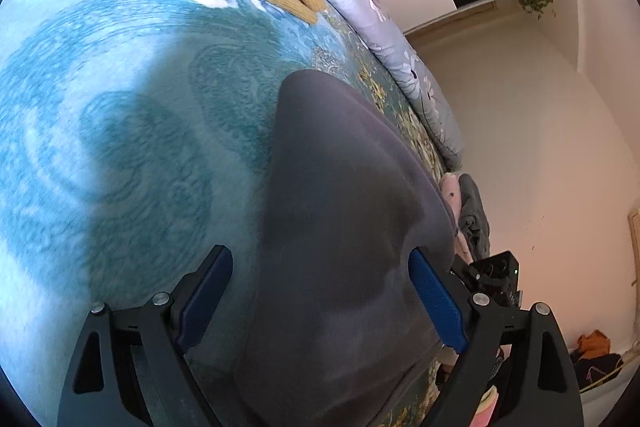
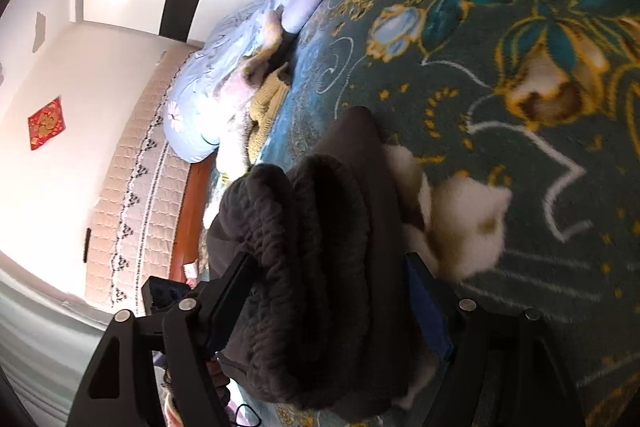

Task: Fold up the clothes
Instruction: 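Carry the folded sweatpants with both grippers toward the pink folded stack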

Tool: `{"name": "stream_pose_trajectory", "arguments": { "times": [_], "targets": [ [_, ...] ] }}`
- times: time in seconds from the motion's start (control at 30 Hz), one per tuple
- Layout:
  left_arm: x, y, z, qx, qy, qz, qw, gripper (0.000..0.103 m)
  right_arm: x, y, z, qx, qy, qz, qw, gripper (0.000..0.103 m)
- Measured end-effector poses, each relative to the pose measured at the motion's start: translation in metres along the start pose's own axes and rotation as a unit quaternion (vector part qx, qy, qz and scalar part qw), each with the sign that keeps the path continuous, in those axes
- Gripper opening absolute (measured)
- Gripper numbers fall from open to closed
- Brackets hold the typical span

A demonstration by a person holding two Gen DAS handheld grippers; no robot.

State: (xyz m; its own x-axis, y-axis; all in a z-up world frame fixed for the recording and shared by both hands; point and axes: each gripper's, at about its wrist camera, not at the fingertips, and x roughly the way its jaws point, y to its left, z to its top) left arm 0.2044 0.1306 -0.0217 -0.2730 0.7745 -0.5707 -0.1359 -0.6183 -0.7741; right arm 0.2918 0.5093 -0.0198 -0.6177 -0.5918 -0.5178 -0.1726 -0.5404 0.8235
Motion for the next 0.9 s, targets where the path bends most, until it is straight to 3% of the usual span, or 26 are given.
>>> {"name": "stream_pose_trajectory", "arguments": {
  "times": [0.13, 0.4, 0.67, 0.9],
  "targets": [
    [0.005, -0.002, 0.003, 0.002, -0.004, 0.01, 0.9999, 0.09, 0.003, -0.001, 0.002, 0.005, 0.007, 0.004, 1.0, 0.078],
    [0.0, 0.002, 0.003, -0.004, 0.0, -0.01, 0.9999, 0.09, -0.006, 0.004, 0.003, -0.018, 0.021, -0.015, 0.999, 0.078],
    [0.0, -0.001, -0.002, 0.002, -0.002, 0.01, 0.9999, 0.09, 0.0, 0.002, -0.004, -0.007, 0.023, 0.015, 1.0, 0.077],
    [-0.003, -0.003, -0.007, -0.004, -0.012, 0.028, 0.9995, 0.089, -0.001, 0.008, -0.009, -0.023, 0.015, 0.006, 1.0, 0.072]
  ]
}}
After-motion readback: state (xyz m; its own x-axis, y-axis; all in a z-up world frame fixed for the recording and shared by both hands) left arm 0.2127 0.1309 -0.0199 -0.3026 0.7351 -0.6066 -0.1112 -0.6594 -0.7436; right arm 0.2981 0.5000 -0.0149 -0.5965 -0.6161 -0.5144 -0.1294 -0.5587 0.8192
